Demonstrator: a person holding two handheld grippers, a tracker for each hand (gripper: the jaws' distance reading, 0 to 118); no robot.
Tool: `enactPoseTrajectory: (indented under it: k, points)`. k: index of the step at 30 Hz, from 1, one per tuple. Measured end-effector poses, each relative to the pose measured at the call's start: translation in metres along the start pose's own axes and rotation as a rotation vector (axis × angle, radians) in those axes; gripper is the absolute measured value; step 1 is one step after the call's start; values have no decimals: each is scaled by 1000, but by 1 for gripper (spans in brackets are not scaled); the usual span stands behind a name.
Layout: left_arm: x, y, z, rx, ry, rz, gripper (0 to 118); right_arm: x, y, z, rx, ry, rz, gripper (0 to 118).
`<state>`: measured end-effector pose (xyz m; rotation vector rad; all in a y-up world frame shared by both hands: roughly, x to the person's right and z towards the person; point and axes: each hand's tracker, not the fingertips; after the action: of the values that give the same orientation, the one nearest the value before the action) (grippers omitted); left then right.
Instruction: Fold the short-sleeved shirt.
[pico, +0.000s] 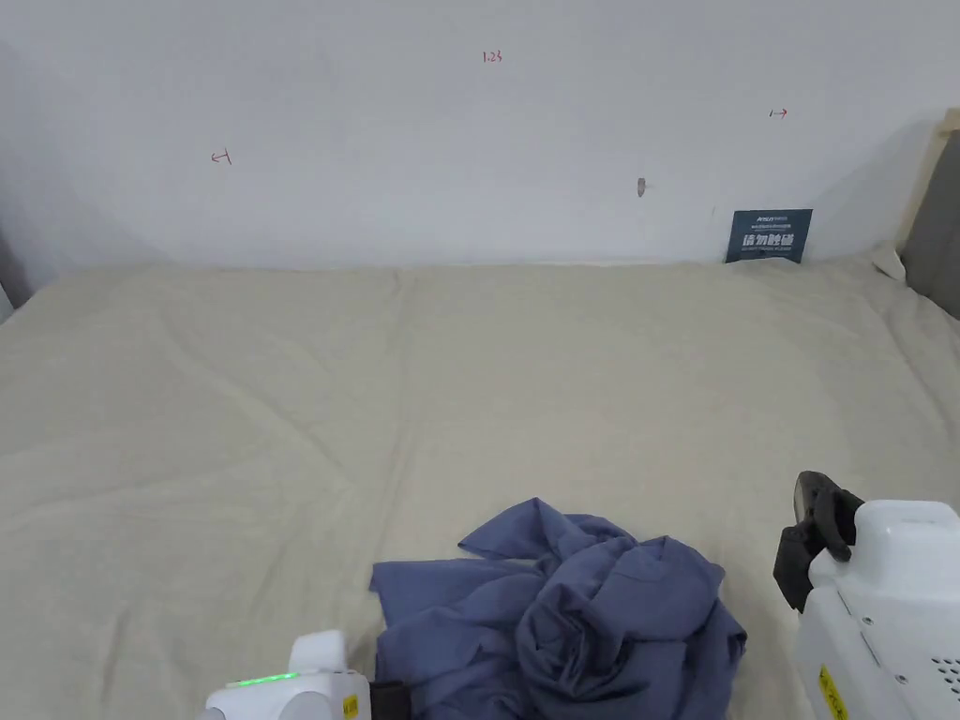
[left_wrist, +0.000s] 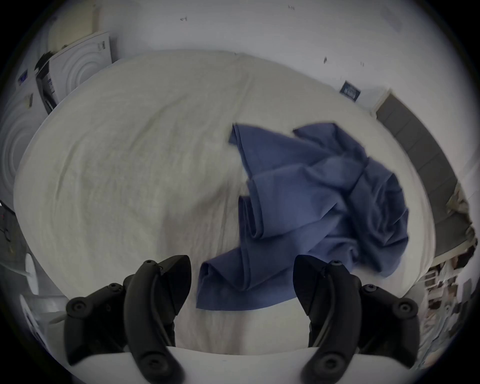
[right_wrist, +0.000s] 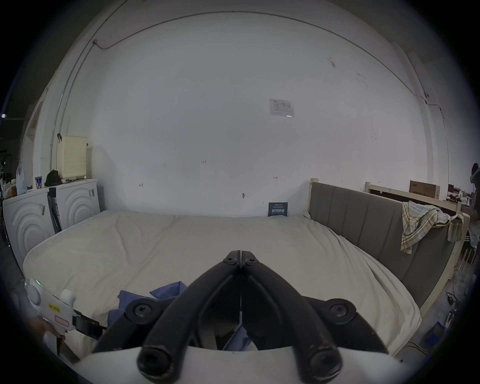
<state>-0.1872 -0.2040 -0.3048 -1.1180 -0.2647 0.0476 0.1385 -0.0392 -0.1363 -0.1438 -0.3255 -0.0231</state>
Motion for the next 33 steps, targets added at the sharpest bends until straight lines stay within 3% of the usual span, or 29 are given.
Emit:
enactPoseTrajectory:
  k: [2,6,8,13,15,16,17,18,19,21,27,29,30,32,33]
  points:
    - [7,-6,-10,-27,27,-39,63,4,-3,-2,-12,-5,-1,0]
    - [22,-18,-10,30,68,-157,55,11,-8,-9,-29,-16,0,0]
    - [23,-18,-4,47,40,-174,13,13,-10,-16,-49,-15,6,0]
    - [15,-7,15,136,-66,-68,10,21,-22,-56,-183,-13,22,1]
    - [11,-1,32,175,-111,-52,10,24,-31,-83,-267,-1,23,28]
    - [10,3,39,179,-128,-55,10,26,-37,-101,-334,-2,15,56]
    - [9,7,43,183,-138,-55,10,28,-43,-118,-392,11,6,75]
    - [8,10,47,189,-146,-50,10,30,-51,-134,-441,21,-8,89]
    - [8,14,50,197,-148,-48,10,30,-59,-152,-493,21,-10,92]
    - [7,18,51,203,-150,-44,10,35,-78,-183,-579,21,-33,92]
    - [3,24,39,190,-156,-19,10,35,-129,-257,-805,17,1,92]
    - [1,25,36,180,-157,-11,10,33,-142,-270,-841,23,-6,86]
    - [0,24,35,178,-156,-8,10,32,-146,-274,-845,31,-9,79]
    - [-1,24,33,172,-152,-6,10,27,-150,-279,-857,50,-2,45]
    - [-2,24,33,170,-154,-3,10,25,-151,-278,-863,55,3,22]
